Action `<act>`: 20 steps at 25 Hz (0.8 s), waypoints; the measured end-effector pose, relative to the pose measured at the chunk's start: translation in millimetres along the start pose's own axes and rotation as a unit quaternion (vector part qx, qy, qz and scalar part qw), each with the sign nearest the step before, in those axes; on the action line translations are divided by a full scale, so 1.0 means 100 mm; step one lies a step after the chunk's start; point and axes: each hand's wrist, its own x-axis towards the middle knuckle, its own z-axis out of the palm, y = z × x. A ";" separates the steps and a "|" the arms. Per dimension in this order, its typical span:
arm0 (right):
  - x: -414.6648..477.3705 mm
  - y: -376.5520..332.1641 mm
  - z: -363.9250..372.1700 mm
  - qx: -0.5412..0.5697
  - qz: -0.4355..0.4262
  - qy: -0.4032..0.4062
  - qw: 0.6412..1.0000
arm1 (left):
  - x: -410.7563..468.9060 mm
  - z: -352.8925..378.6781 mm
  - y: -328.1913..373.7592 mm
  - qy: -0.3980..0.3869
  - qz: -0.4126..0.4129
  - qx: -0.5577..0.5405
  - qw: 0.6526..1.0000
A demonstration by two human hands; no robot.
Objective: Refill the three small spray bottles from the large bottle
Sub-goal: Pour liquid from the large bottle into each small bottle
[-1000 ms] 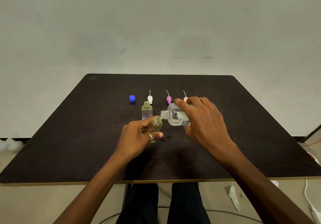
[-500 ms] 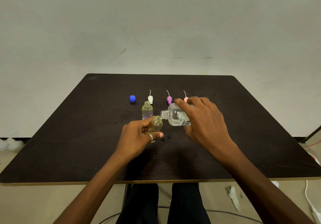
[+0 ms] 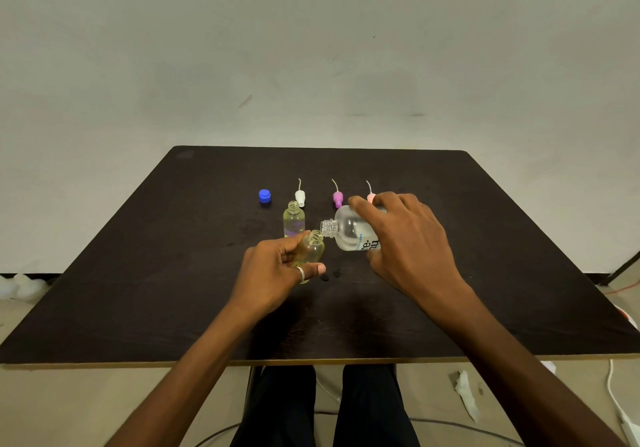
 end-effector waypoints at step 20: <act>0.00 0.00 0.00 -0.002 -0.001 -0.004 1.000 | -0.01 0.00 -0.01 -0.005 0.004 0.006 1.000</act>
